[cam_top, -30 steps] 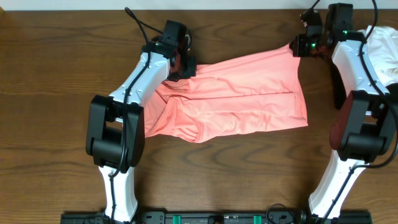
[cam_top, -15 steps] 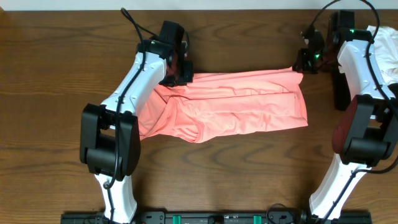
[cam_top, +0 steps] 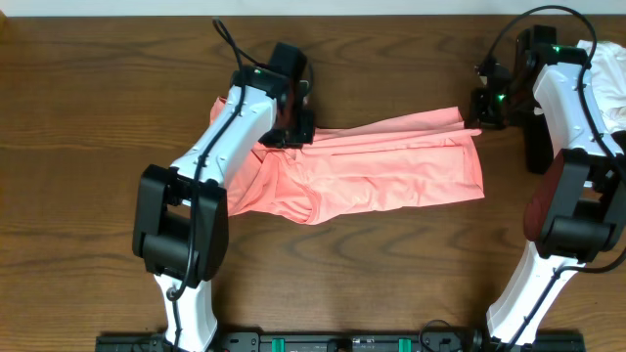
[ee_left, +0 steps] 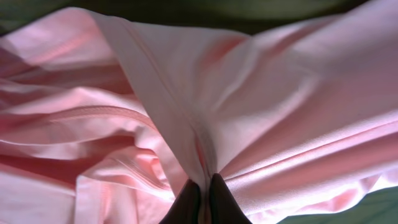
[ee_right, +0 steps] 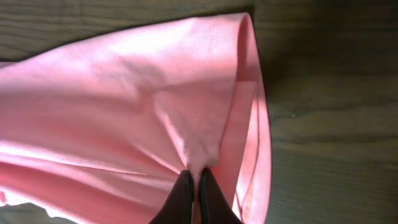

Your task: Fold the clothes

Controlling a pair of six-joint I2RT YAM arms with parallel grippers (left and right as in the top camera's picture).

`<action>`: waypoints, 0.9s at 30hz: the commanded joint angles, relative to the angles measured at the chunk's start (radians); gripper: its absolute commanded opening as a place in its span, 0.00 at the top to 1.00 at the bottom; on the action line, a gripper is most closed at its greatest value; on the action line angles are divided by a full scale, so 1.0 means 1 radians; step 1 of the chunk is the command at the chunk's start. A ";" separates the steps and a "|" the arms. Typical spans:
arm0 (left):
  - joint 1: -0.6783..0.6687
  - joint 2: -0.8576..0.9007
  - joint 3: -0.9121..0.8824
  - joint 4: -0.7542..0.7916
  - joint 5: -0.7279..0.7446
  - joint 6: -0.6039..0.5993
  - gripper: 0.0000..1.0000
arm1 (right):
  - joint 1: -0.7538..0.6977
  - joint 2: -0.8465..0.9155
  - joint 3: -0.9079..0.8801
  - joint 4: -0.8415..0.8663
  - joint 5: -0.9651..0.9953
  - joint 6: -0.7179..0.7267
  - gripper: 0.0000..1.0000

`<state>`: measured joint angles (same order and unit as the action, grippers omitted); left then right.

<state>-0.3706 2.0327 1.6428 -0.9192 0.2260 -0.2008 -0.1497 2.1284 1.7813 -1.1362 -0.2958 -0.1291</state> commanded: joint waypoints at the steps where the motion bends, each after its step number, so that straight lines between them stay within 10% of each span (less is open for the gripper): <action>1: -0.013 -0.013 -0.028 -0.020 -0.065 0.024 0.94 | -0.013 -0.028 0.006 -0.006 0.039 -0.007 0.99; 13: -0.017 -0.013 -0.074 -0.026 -0.149 0.024 0.94 | -0.014 -0.028 -0.031 -0.058 0.068 -0.006 0.99; 20: -0.017 -0.013 -0.074 -0.027 -0.149 0.024 0.60 | -0.015 -0.028 -0.031 -0.076 0.079 -0.006 0.43; 27: -0.017 -0.013 -0.074 -0.026 -0.149 0.024 0.54 | -0.018 -0.028 -0.030 -0.074 0.082 -0.006 0.43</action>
<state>-0.3927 2.0327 1.5780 -0.9394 0.0967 -0.1825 -0.1551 2.1281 1.7565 -1.2106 -0.2230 -0.1360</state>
